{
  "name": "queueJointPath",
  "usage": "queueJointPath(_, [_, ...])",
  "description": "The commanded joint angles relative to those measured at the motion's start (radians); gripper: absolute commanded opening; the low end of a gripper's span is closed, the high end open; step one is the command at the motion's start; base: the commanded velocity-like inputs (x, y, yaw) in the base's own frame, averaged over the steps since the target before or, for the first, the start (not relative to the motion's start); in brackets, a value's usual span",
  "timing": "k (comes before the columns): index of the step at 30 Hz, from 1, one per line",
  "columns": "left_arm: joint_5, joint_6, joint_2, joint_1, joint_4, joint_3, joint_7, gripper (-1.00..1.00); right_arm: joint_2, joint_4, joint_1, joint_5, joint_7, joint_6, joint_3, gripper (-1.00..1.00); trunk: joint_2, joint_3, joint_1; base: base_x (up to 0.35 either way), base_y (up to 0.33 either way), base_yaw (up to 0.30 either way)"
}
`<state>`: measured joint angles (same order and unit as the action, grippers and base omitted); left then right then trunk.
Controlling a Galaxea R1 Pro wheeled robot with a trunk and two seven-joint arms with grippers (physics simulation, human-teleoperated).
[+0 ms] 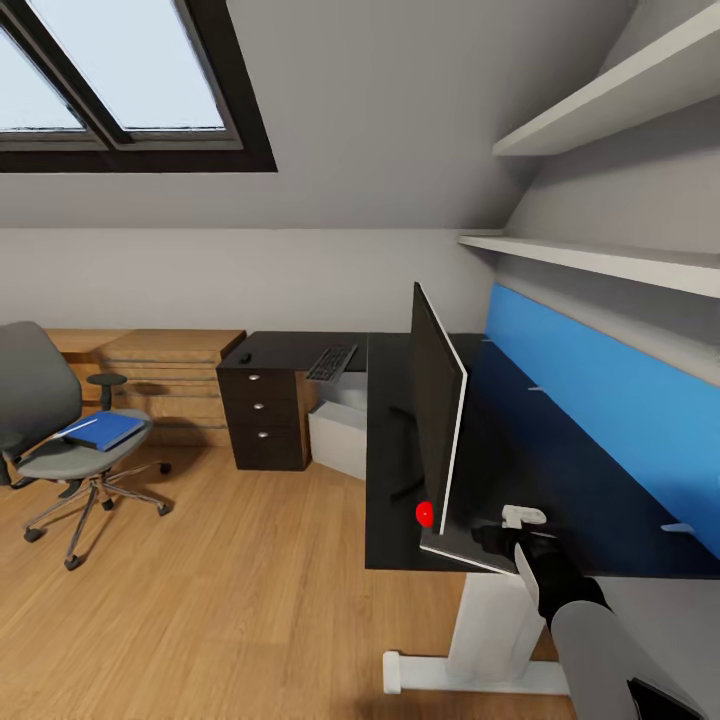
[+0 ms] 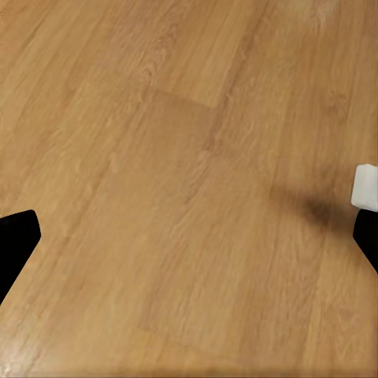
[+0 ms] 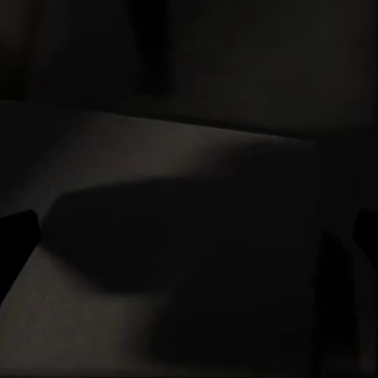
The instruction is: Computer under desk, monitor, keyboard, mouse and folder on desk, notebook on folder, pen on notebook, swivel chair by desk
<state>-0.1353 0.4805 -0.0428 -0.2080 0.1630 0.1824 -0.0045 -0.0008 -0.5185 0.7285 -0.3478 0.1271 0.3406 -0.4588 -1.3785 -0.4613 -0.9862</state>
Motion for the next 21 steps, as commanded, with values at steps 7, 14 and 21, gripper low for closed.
queueJointPath(7, [-0.007, 0.003, 0.000, -0.001, 0.000, -0.001, 0.000, 1.00, 0.001, 0.026, 0.000, -0.015, 0.008, -0.009, -0.007, 1.00, 0.000, -0.001, 0.000, -0.007, 0.000, 0.000])
queueJointPath(14, [-0.007, 0.003, 0.000, -0.001, 0.000, -0.001, -0.001, 1.00, 0.000, 0.030, 0.000, -0.016, 0.008, -0.022, -0.007, 1.00, 0.000, -0.001, 0.000, -0.001, 0.000, 0.000])
queueJointPath(21, [-0.007, 0.003, -0.001, -0.001, 0.000, -0.001, -0.001, 1.00, -0.001, 0.031, 0.000, -0.016, 0.008, -0.024, -0.006, 1.00, 0.000, -0.001, 0.000, -0.027, 0.000, 0.000])
